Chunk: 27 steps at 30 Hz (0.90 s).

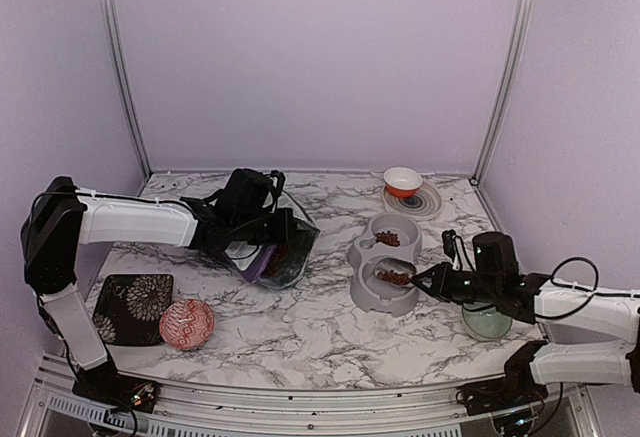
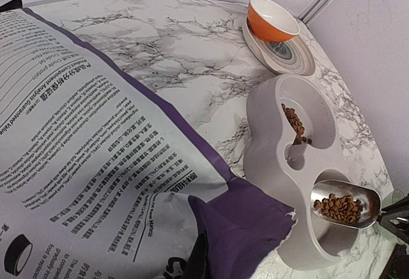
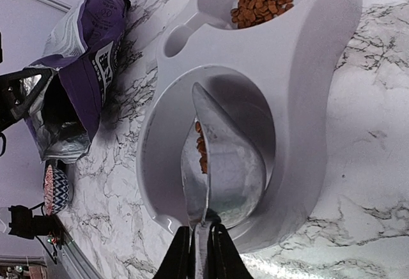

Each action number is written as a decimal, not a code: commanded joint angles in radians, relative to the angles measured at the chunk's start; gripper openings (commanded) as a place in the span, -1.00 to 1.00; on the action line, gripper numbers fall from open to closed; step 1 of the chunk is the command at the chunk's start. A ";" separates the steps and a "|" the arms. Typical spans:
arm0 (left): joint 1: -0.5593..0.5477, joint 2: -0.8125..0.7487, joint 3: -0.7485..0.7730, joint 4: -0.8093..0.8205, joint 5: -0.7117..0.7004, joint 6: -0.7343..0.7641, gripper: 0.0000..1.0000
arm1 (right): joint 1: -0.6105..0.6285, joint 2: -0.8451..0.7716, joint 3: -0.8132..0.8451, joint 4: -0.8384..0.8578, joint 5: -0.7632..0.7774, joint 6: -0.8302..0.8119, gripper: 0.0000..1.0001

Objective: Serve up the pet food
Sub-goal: Place the pet food in the pet food bowl.

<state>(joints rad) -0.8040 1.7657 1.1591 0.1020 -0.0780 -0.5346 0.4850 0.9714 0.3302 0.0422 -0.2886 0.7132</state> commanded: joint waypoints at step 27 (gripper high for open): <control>0.026 -0.051 -0.032 0.084 -0.022 0.014 -1.00 | 0.044 0.362 0.236 0.128 -0.007 -0.106 -1.00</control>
<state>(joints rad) -0.8040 1.7626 1.1343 0.1303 -0.0746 -0.5339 0.5236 1.2823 0.5026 0.0895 -0.2974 0.6380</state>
